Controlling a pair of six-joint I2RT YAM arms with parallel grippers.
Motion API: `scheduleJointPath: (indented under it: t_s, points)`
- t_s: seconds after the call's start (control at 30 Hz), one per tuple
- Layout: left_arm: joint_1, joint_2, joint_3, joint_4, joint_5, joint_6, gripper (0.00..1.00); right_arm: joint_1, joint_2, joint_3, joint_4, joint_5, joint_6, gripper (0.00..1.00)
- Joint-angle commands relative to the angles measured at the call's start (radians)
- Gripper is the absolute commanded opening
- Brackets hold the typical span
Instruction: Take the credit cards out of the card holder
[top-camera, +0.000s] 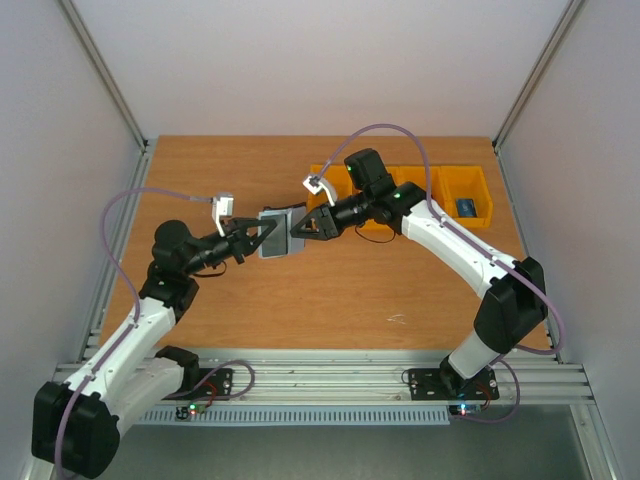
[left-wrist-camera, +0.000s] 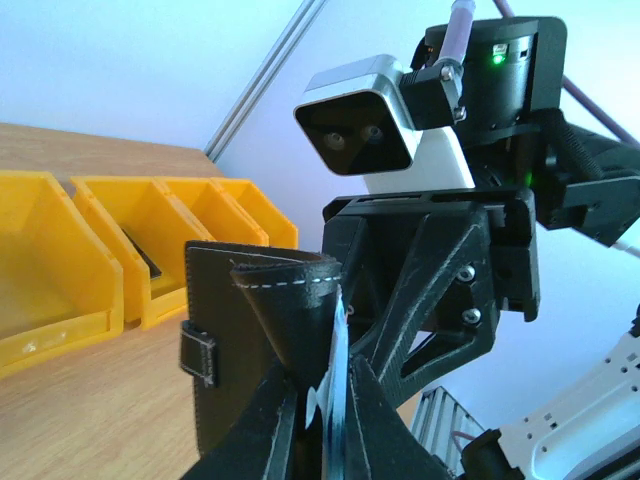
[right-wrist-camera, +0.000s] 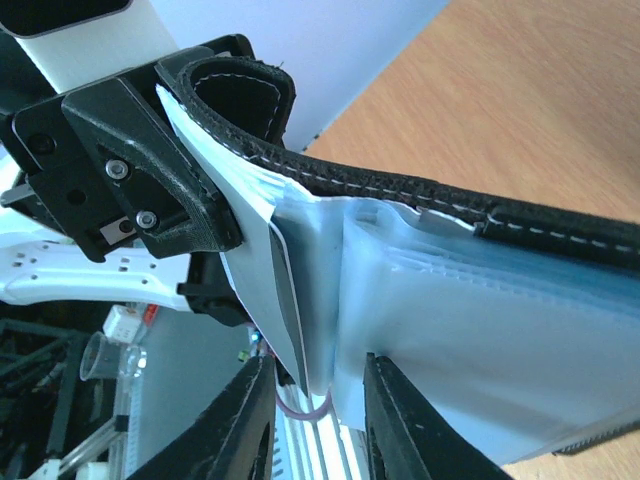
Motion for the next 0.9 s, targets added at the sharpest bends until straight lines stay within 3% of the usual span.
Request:
scheduleJointPath:
  t_s: [0.0, 0.6, 0.87]
  points:
    - [0.011, -0.028, 0.049, 0.084, 0.030, -0.056, 0.00, -0.002, -0.024, 0.028, 0.071, -0.061, 0.021, 0.23]
    - [0.009, -0.041, 0.042, 0.119, 0.027, -0.095, 0.00, 0.063, -0.004, 0.057, 0.078, -0.044, 0.015, 0.07]
    - [0.003, -0.042, 0.030, 0.122, 0.017, -0.105, 0.00, 0.091, 0.033, 0.094, 0.147, -0.144, 0.060, 0.10]
